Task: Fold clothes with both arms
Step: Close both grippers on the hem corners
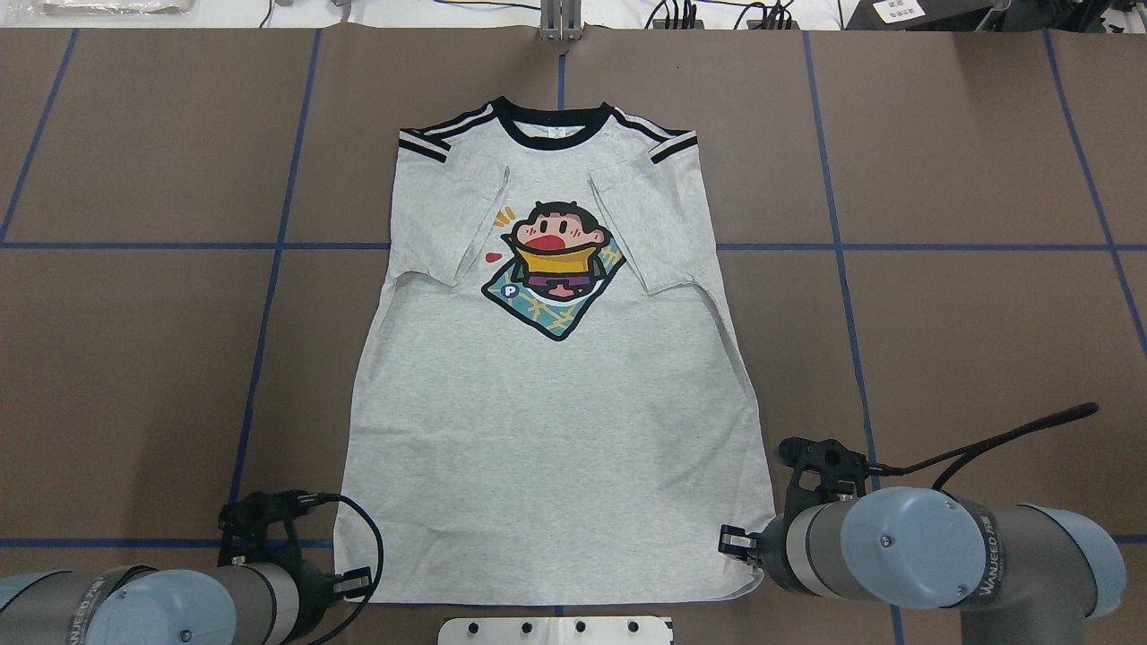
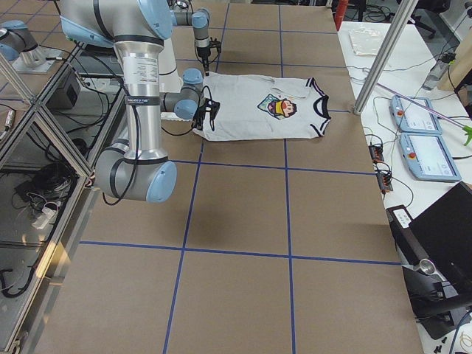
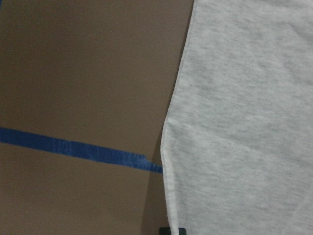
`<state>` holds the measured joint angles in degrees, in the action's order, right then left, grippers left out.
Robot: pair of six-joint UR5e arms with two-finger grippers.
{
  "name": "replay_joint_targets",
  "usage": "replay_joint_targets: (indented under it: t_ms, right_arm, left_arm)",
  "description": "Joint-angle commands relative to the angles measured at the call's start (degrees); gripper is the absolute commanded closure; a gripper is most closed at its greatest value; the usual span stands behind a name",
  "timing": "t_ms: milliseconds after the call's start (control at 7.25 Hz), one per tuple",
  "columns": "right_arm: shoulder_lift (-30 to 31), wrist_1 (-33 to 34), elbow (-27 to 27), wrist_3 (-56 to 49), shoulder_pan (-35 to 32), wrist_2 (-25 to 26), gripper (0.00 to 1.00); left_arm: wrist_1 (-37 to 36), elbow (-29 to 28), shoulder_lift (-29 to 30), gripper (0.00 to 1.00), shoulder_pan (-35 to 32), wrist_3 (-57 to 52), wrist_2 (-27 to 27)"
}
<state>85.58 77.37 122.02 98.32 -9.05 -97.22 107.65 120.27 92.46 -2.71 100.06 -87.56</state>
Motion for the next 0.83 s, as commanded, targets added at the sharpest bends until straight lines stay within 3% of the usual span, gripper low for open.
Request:
replay_joint_targets:
  t_ms: [0,690]
  right_arm:
    - [0.0,0.0,0.7,-0.1,-0.1,-0.1,1.00]
    - [5.4,0.0,10.1,-3.2,-3.5,-11.1,1.00]
  left_arm:
    - [-0.1,2.0,0.2,1.00,0.0,0.2,-0.2]
    - [-1.0,10.1,-1.4,1.00,0.5,0.3,-0.4]
